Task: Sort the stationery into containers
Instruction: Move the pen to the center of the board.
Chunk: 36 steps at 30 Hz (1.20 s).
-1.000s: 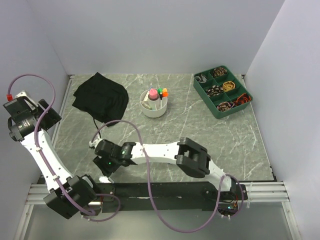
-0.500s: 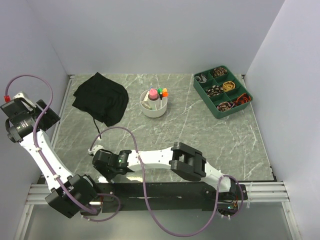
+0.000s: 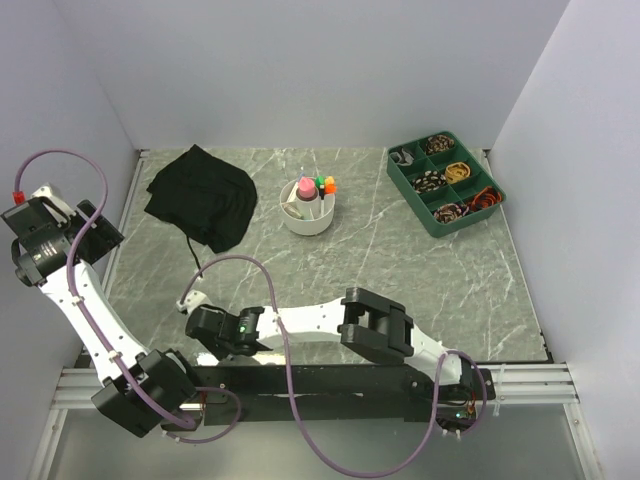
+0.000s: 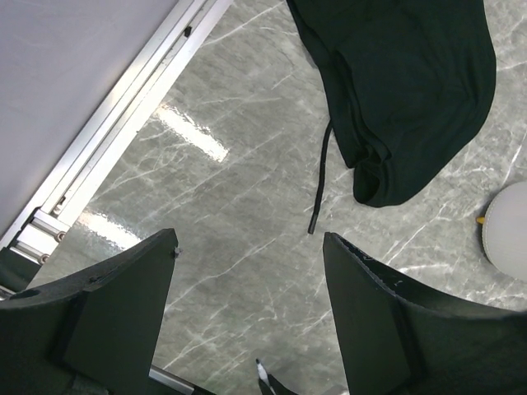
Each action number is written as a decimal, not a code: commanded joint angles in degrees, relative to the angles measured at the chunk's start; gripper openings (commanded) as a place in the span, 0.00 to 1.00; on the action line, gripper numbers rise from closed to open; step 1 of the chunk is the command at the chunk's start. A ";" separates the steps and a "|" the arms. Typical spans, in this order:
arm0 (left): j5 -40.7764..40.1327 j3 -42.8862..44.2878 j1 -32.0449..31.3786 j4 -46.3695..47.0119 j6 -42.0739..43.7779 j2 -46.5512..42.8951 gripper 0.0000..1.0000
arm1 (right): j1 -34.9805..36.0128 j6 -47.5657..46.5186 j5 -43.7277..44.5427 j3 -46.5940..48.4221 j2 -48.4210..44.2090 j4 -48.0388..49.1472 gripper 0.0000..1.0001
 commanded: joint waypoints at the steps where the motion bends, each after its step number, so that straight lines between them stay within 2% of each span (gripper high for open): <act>1: 2.68 0.03 0.28 0.42 2.31 -1.31 0.77 | 0.45 -0.13 4.25 -6.42 3.00 -5.49 0.01; 10: 11.82 -2.33 0.19 1.65 8.82 -0.70 0.75 | -3.60 -3.55 8.14 -14.68 -11.85 1.01 0.00; 16: 12.45 -3.75 -3.41 1.03 10.14 0.09 0.73 | -7.81 -3.21 9.99 -19.16 -14.59 1.10 0.00; 21: 11.74 -3.75 -9.46 0.42 10.39 1.15 0.73 | -16.41 6.97 8.94 -18.73 -12.66 -3.02 0.00; 26: 7.53 -4.45 -16.76 -0.81 9.78 2.20 0.74 | -19.59 23.37 6.92 -17.76 -11.60 -9.52 0.00; 29: 4.72 -5.33 -23.53 0.50 5.92 2.38 0.74 | -19.86 30.86 3.49 -17.59 -10.81 -12.34 0.00; 31: 4.27 -5.86 -27.13 0.95 4.42 3.16 0.74 | -19.16 32.47 0.25 -16.80 -9.67 -12.00 0.10; 32: 3.92 -5.94 -28.36 1.21 4.07 3.69 0.74 | -18.90 32.65 -0.20 -16.27 -9.40 -11.73 0.21; 35: 2.51 -5.51 -32.06 1.47 2.93 5.19 0.74 | -18.45 31.26 0.66 -13.81 -9.31 -11.12 0.37; 36: 2.95 -5.16 -32.85 1.30 1.80 5.28 0.74 | -18.54 30.55 1.11 -13.29 -9.92 -11.29 0.39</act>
